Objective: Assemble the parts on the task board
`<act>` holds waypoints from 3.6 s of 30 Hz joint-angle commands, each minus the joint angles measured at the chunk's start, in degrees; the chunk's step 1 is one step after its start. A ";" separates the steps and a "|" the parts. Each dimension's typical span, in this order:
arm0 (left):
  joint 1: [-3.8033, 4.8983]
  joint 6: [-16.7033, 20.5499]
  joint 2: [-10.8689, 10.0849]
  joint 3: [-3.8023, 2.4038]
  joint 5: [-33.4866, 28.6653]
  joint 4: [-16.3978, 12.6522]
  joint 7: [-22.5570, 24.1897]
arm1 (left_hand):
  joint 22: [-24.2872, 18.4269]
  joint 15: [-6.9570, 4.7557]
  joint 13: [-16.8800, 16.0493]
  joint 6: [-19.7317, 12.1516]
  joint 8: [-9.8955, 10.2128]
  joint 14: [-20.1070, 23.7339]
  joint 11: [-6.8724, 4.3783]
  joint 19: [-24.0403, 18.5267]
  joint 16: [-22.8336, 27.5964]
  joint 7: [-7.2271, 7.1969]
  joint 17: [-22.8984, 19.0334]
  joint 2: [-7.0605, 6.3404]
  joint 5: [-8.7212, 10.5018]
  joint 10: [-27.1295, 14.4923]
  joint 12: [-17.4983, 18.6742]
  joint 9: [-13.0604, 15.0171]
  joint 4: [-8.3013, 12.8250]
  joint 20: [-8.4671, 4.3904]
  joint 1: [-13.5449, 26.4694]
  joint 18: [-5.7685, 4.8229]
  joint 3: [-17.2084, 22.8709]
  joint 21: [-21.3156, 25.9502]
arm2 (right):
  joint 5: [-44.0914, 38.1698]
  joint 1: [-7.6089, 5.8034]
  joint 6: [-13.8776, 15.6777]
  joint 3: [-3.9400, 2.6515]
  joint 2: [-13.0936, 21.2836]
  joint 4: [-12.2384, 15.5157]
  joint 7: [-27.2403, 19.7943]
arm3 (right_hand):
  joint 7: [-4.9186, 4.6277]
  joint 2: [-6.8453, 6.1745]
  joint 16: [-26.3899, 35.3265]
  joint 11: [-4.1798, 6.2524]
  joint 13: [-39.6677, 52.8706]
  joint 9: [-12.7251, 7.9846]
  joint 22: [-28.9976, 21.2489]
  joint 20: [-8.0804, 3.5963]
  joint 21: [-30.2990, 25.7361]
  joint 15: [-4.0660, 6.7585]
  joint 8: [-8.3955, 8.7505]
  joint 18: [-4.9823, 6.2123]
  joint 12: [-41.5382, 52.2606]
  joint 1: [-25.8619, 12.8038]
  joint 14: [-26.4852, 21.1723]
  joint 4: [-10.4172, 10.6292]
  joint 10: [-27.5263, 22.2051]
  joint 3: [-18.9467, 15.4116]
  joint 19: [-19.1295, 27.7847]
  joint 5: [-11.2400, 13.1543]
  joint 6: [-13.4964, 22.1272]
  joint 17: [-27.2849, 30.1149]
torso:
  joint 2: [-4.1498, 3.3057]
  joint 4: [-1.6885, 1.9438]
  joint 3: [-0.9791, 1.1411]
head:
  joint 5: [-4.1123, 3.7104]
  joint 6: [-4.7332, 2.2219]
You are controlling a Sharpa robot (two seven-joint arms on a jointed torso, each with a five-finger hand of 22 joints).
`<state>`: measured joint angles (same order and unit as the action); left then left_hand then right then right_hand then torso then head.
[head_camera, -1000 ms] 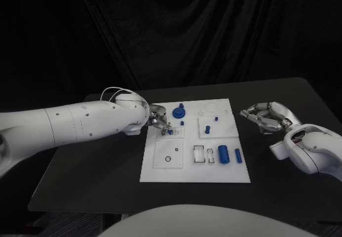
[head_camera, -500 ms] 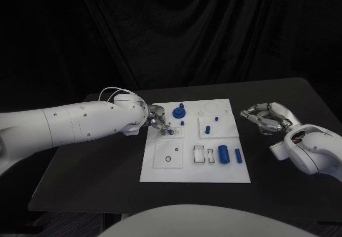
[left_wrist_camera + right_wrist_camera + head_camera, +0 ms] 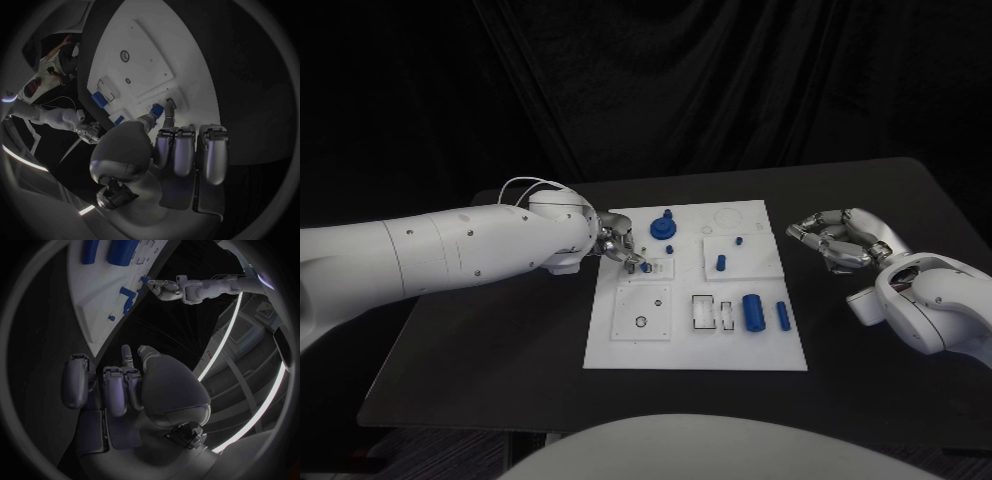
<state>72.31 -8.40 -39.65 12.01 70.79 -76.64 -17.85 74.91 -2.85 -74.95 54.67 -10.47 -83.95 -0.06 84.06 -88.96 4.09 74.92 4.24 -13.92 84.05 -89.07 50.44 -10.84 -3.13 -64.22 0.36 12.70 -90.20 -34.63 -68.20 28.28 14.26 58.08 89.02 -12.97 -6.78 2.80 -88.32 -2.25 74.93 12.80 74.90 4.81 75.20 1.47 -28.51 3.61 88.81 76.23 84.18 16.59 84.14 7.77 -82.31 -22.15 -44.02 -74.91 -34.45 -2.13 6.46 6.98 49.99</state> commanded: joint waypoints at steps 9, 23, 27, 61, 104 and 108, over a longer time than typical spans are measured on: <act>-0.15 1.29 -0.26 0.08 0.14 -0.15 0.88 | 15.09 0.68 -13.57 0.19 0.73 -4.20 0.59 5.94 0.46 0.48 10.94 -0.71 0.82 4.32 0.53 -0.34 -0.88 0.63 1.12 -0.36 0.28 0.20 | -0.25 0.18 -0.58 -0.04 0.00 -0.03 1.02 | -0.11 0.32 0.29 -0.26 12.08 -0.06 9.85 0.09 -0.26 -0.16 -0.34 0.27 -0.33 0.34 4.73 0.05 2.57 0.28 0.36 0.15 0.47 -12.24 | -0.01 -0.01 0.01 | -0.03 0.01; -0.16 3.91 -1.18 0.08 0.14 -0.84 2.22 | 15.09 0.89 -13.55 0.75 1.32 -4.16 0.80 5.94 0.48 0.66 10.91 -1.57 1.44 4.29 0.56 -0.62 -2.83 0.86 3.14 -0.36 -0.66 0.20 | -0.26 0.24 -0.68 -0.04 0.02 -0.06 1.08 | -0.11 0.32 0.29 -0.26 12.08 -0.06 9.85 0.09 -0.26 -0.16 -0.34 0.27 -0.33 0.34 4.73 0.05 2.57 0.28 0.36 0.15 0.47 -12.24 | 0.00 -0.01 0.00 | -0.07 0.01; -0.16 5.56 -1.66 0.08 -0.46 -1.37 3.08 | 15.09 0.90 -13.56 0.88 1.38 -4.16 0.82 5.94 0.48 0.67 10.91 -1.72 1.57 4.30 0.55 -0.64 -3.14 0.88 3.40 -0.36 -0.87 0.20 | -0.26 0.26 -0.76 -0.04 0.04 -0.05 1.14 | -0.13 0.33 0.32 -0.28 12.09 -0.09 9.81 0.11 -0.39 -0.18 -0.38 0.30 -0.33 0.38 4.71 0.06 2.57 0.33 0.43 0.14 0.52 -12.20 | -0.01 -0.01 0.01 | -0.14 0.01; -0.13 3.21 -2.14 0.07 -13.57 -3.83 -11.82 | 15.09 -1.44 -15.05 7.64 -3.23 -6.05 -1.83 5.94 -1.04 -2.23 15.08 -0.48 6.86 5.95 -0.93 5.03 -5.90 -1.29 11.97 -0.36 -9.27 0.20 | -0.28 0.39 -1.12 -0.04 0.36 0.20 1.40 | -0.16 0.41 0.31 -0.31 12.13 -0.13 9.80 0.13 -0.45 -0.22 -0.46 0.30 -0.30 0.39 4.72 0.09 2.61 0.41 0.46 0.14 0.54 -12.23 | 0.09 0.00 0.07 | -0.41 0.01; -0.14 7.67 -1.14 0.07 -17.02 -3.20 -8.62 | 15.09 -0.84 -15.05 5.48 0.77 -5.35 -1.04 5.94 -0.21 -1.26 13.02 -0.22 0.87 5.95 -0.93 2.76 -4.46 -0.78 5.48 -0.36 -9.58 0.20 | -0.76 0.41 -1.67 -0.04 -0.05 -0.12 1.89 | -0.17 0.39 0.37 -0.33 12.06 -0.18 9.76 0.17 -0.61 -0.24 -0.60 0.33 -0.34 0.45 4.68 0.07 2.52 0.48 0.53 0.12 0.54 -12.14 | 0.02 0.08 0.01 | -0.20 0.01; -0.14 7.33 -0.84 0.07 -17.02 -2.69 -8.99 | 15.09 -0.83 -15.05 5.39 0.89 -5.28 -1.02 5.94 -0.13 -1.24 12.81 -0.26 0.67 5.95 -0.93 2.71 -4.34 -0.77 5.16 -0.36 -9.51 0.20 | -0.76 0.41 -1.68 -0.04 -0.05 -0.11 1.92 | -0.17 0.39 0.37 -0.33 12.06 -0.18 9.76 0.17 -0.61 -0.24 -0.60 0.33 -0.34 0.45 4.68 0.07 2.52 0.48 0.53 0.12 0.54 -12.14 | 0.00 -0.02 0.01 | -0.16 0.01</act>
<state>72.25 -1.40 -40.65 12.12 54.25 -79.48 -27.50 74.91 -3.90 -74.94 60.49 -9.76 -84.15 -1.51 84.07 -89.40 2.75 74.91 3.95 -13.05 84.04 -89.81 53.20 -15.48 -4.00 -58.65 0.35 3.28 -90.20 -35.07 -67.94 27.13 14.26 58.03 88.87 -11.96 -6.99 3.02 -88.34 -2.25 74.93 12.67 74.92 5.02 74.92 1.47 -28.73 3.57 88.81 76.46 84.19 16.75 84.14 7.93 -82.10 -22.15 -43.81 -74.91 -34.45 -2.07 6.44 6.77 49.99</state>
